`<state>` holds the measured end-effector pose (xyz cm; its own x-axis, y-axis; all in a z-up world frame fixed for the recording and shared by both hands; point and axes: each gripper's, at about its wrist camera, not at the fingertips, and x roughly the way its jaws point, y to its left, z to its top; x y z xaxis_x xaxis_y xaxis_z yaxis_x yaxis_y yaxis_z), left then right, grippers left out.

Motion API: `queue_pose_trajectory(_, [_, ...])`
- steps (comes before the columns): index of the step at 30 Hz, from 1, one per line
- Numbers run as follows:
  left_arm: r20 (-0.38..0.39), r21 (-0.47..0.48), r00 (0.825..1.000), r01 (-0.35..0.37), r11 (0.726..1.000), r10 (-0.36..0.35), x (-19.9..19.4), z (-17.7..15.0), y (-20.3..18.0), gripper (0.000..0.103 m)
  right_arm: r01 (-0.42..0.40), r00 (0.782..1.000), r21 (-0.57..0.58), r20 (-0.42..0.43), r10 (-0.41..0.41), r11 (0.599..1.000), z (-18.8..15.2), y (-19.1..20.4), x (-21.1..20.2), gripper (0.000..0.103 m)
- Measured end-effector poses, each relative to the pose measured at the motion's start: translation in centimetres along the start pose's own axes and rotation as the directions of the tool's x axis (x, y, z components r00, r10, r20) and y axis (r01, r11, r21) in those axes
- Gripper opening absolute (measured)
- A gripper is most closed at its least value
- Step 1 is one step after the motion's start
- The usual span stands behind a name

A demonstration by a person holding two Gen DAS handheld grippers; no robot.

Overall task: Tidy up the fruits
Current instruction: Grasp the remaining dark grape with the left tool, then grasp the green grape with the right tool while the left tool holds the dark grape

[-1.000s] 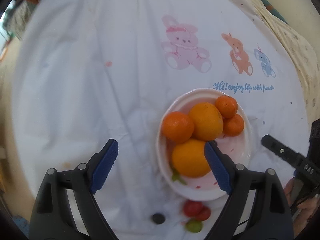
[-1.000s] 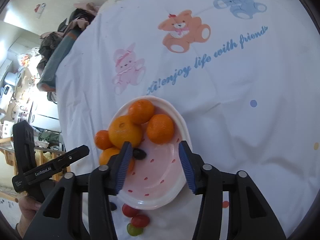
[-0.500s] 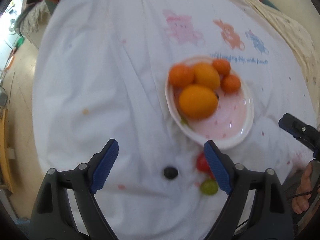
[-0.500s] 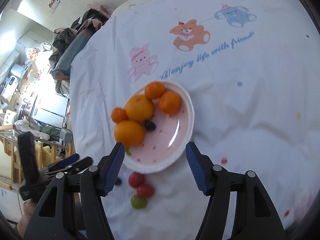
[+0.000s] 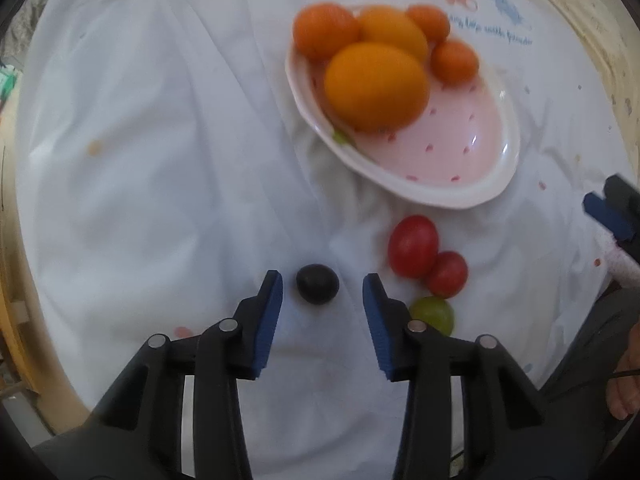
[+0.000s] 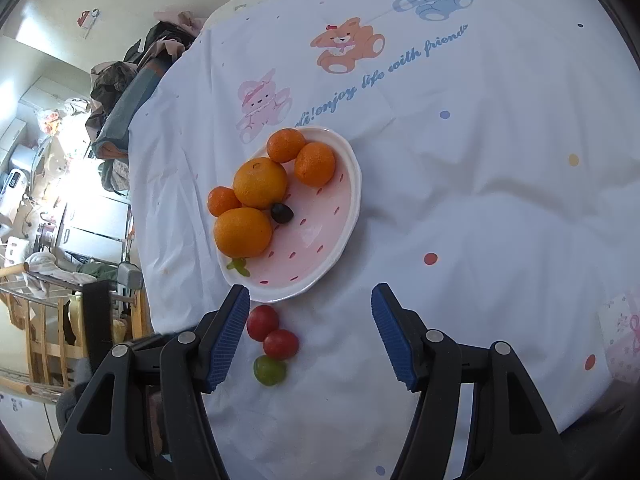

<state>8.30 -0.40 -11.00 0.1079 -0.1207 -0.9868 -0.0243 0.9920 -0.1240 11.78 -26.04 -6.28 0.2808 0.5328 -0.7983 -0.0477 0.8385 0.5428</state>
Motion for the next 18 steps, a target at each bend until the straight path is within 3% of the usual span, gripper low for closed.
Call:
queue_pose_trajectory(4, [0.013,0.045,0.999,-0.050,0.998,0.050,0.5,0.0,-0.8,0.028,0.000,1.000,-0.006,-0.010,0.000,1.000,-0.1,0.5,0.2,0.066])
queue_pose_trajectory(5, [0.016,0.050,0.998,-0.053,0.997,0.053,0.5,0.0,-0.9,0.019,0.007,1.000,-0.015,-0.008,-0.007,1.000,-0.2,0.6,0.2,0.066])
queue_pose_trajectory(10, [0.042,0.053,0.999,-0.037,0.998,0.035,-0.8,-0.1,-1.1,0.019,0.018,1.000,-0.040,-0.007,-0.018,0.999,-0.4,1.1,0.1,0.066])
queue_pose_trajectory(18, [0.158,-0.027,0.987,0.006,1.000,-0.001,-7.1,-1.6,0.2,0.019,-0.006,0.998,-0.040,-0.068,0.003,0.999,-1.0,1.2,1.4,0.066])
